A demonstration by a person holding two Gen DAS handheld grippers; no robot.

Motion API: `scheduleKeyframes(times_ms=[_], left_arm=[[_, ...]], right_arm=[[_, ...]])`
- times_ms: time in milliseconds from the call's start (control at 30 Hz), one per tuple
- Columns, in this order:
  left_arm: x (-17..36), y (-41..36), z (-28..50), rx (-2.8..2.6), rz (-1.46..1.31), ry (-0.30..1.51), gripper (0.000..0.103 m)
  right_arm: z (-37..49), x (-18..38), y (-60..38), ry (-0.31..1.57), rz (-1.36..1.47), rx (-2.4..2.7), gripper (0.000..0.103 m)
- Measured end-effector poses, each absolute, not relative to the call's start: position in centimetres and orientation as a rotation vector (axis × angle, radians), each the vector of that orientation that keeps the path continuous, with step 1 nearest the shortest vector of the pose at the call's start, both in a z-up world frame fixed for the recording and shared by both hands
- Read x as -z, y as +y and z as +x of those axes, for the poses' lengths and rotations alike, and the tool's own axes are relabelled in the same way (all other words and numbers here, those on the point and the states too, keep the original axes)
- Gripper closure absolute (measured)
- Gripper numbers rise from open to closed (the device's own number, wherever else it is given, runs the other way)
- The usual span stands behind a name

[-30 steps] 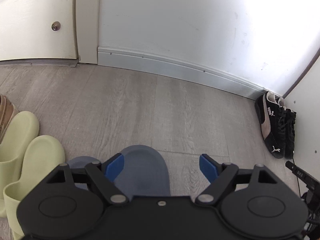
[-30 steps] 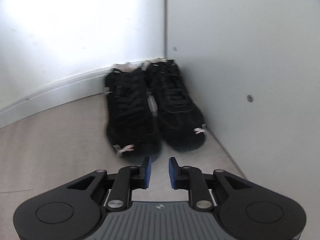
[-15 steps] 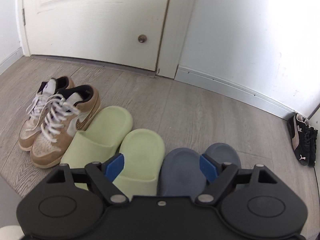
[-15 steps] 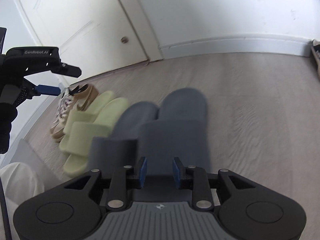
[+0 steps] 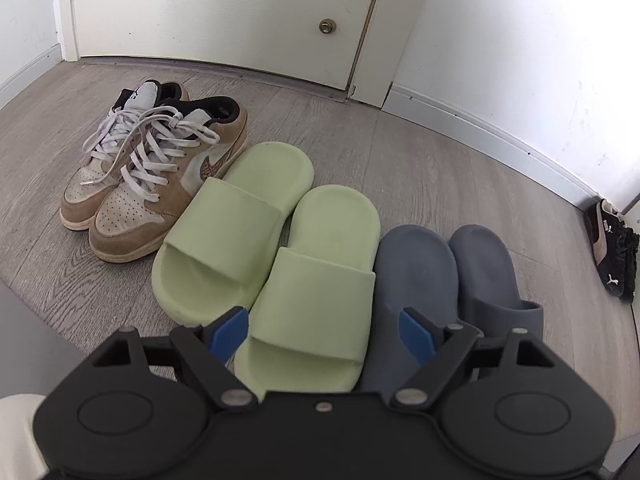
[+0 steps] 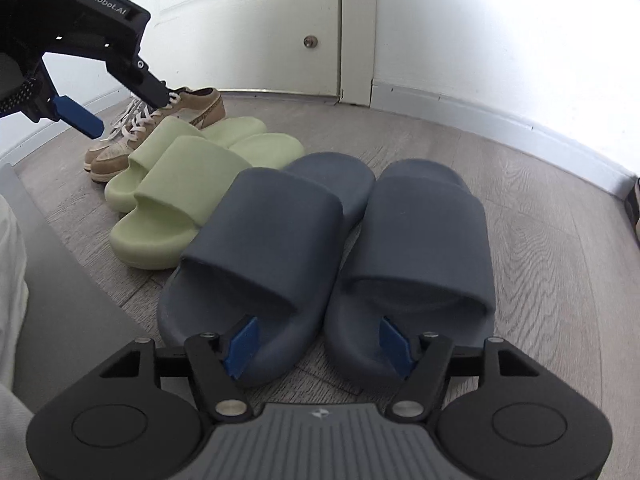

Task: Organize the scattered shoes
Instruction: 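Grasp both dark grey slides together with the right tool, then carry the grey slide pair with the right tool toward the Puma sneakers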

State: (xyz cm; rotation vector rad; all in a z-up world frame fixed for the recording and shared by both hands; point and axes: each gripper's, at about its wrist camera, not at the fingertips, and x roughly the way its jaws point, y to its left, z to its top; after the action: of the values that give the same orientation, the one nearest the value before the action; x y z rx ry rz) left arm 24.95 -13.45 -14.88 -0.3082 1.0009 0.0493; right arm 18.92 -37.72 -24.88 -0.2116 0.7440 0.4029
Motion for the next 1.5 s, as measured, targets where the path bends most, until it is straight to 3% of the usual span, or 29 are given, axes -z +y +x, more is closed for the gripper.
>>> scheduleKeyframes(times_ms=[833, 933, 1033, 1100, 1167, 1500], left_arm=[[15.8, -12.4, 25.0, -0.068, -0.330, 1.033, 0.020], [16.0, -12.4, 25.1, -0.074, -0.323, 1.038, 0.020], [16.0, -12.5, 25.2, -0.076, -0.314, 1.037, 0.020], [15.9, -12.7, 25.2, -0.079, -0.307, 1.035, 0.020], [15.9, -12.8, 25.2, -0.077, -0.306, 1.035, 0.020], [15.8, -14.2, 25.6, -0.067, -0.272, 1.034, 0.020]], right_arm=[[25.1, 28.2, -37.3, 0.573, -0.134, -0.238, 0.031], [26.3, 28.4, -37.3, 0.567, -0.105, -0.261, 0.040], [26.5, 28.3, -36.8, 0.549, -0.113, -0.259, 0.055], [26.3, 28.0, -36.6, 0.529, -0.132, -0.245, 0.075], [26.3, 27.5, -36.4, 0.512, -0.161, -0.219, 0.082], [26.2, 23.9, -42.0, 0.472, -0.089, -0.054, 0.084]])
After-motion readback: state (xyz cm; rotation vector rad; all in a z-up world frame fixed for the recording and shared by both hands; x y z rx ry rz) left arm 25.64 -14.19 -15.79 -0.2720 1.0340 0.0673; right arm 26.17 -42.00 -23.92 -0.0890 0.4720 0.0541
